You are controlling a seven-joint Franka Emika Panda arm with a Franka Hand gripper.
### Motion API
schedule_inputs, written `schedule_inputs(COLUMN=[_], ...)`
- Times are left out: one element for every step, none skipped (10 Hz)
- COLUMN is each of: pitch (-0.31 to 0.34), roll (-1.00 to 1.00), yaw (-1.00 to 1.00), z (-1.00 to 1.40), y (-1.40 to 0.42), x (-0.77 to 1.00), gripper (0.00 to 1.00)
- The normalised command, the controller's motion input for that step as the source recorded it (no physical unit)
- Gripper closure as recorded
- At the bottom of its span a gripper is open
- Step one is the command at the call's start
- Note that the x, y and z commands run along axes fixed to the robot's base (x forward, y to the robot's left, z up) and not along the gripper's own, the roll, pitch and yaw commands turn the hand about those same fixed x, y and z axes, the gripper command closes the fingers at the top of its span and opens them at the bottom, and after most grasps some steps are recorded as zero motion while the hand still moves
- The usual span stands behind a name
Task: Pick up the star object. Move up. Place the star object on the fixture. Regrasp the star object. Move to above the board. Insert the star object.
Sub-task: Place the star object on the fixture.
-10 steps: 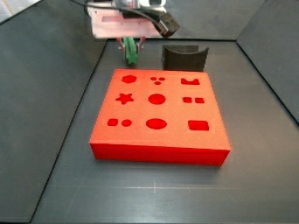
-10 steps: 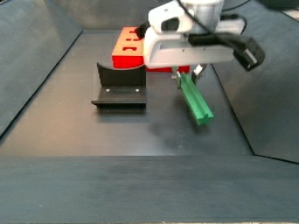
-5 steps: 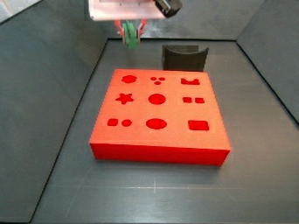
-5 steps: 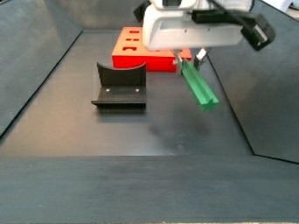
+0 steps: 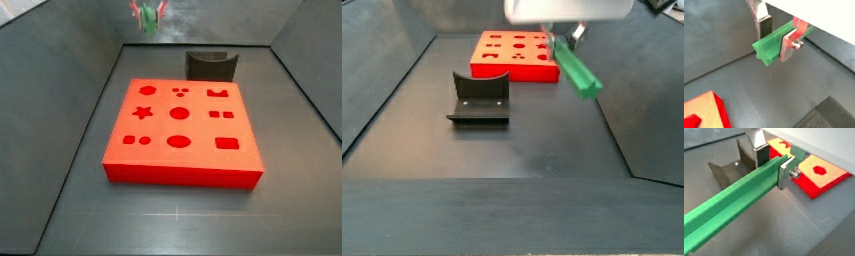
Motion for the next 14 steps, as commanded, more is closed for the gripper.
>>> schedule_inputs(pitch=[0.039, 0.049, 0.064, 0.077, -0.186, -0.180, -0.128, -0.088, -0.036, -0.014, 0.027, 0.051, 0.079, 0.093], roll=[0.00, 0.00, 0.00, 0.00, -0.18, -0.19, -0.20, -0.19, -0.15, -0.13, -0.13, -0.13, -0.13, -0.13], yaw=[-0.01, -0.01, -0.01, -0.01, -1.00, -1.00, -0.73, -0.50, -0.28, -0.21, -0.13, -0.09, -0.07, -0.07], z=[0.79, 0.61, 0.38, 0.21, 0.20, 0.19, 0.16, 0.15, 0.12, 0.12, 0.10, 0.09, 0.07, 0.07], y=[0.00, 0.00, 0.00, 0.01, -0.10, -0.10, -0.08, -0.07, -0.06, -0.06, -0.05, -0.04, -0.03, -0.02], x=[-0.01, -0.01, 0.01, 0.01, 1.00, 1.00, 1.00, 1.00, 1.00, 1.00, 1.00, 1.00, 1.00, 1.00], gripper=[1.00, 1.00, 1.00, 1.00, 1.00, 1.00, 1.00, 1.00, 1.00, 1.00, 1.00, 1.00, 1.00, 1.00])
